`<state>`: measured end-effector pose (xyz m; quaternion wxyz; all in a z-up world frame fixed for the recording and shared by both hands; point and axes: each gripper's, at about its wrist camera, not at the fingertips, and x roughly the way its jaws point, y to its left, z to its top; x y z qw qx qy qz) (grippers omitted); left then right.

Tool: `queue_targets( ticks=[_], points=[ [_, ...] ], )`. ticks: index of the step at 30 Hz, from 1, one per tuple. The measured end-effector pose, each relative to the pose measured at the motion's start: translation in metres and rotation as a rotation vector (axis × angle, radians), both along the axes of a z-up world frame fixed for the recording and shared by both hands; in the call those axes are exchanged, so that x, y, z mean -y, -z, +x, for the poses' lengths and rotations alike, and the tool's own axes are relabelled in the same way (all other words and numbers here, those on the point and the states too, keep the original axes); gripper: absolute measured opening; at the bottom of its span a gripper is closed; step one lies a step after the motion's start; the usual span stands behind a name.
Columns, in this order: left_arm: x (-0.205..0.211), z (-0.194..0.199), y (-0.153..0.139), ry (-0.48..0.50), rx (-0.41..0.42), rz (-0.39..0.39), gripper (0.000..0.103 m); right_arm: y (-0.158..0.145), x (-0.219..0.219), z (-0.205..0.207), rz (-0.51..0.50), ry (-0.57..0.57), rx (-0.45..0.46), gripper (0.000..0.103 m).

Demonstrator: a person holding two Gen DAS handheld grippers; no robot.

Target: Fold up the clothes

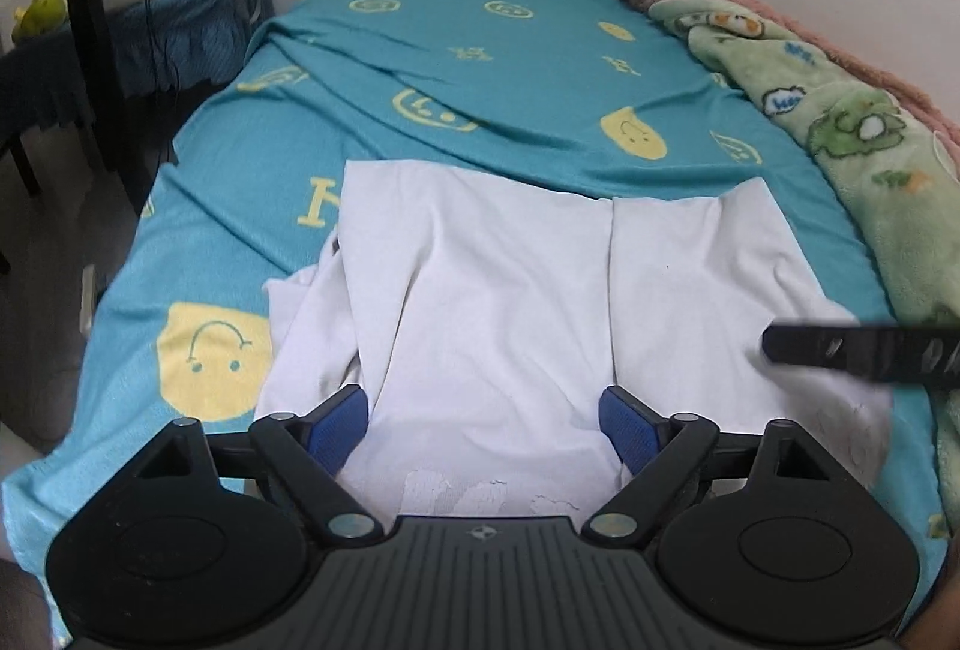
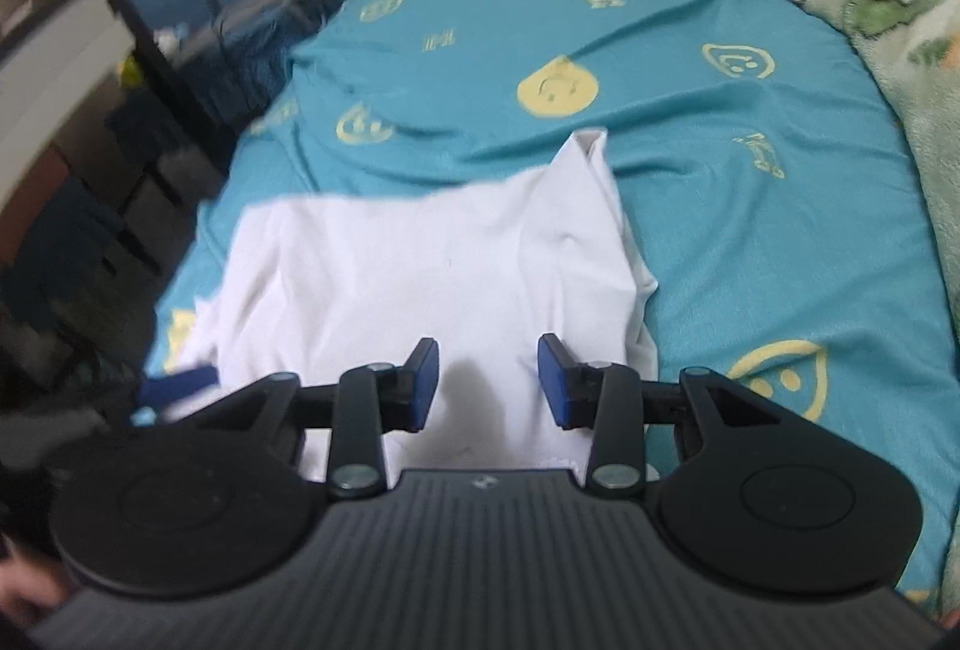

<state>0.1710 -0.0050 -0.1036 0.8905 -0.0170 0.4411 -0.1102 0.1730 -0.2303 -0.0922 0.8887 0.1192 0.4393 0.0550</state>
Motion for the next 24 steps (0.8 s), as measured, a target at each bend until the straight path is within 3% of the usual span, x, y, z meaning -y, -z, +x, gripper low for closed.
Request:
queue_targets(
  ticks=[6,13,15,20,24],
  points=[
    [-0.008,-0.006,-0.009,-0.03,-0.002,-0.047,0.087,0.01,-0.009,0.005,-0.048,-0.042,-0.033,0.04],
    [-0.044,-0.031,-0.035,-0.075,-0.041,-0.328,0.087,0.012,-0.002,0.0,-0.011,-0.026,-0.027,0.04],
    [-0.054,-0.04,-0.036,-0.085,-0.074,-0.428,0.087,0.012,-0.002,0.0,-0.015,-0.027,-0.027,0.04],
    [-0.067,-0.049,-0.031,-0.108,-0.15,-0.534,0.089,0.012,-0.006,0.001,-0.025,-0.009,-0.035,0.04],
    [-0.063,-0.039,-0.004,-0.117,-0.322,-0.571,0.089,0.012,-0.009,0.002,-0.035,-0.003,-0.037,0.04]
  ],
)
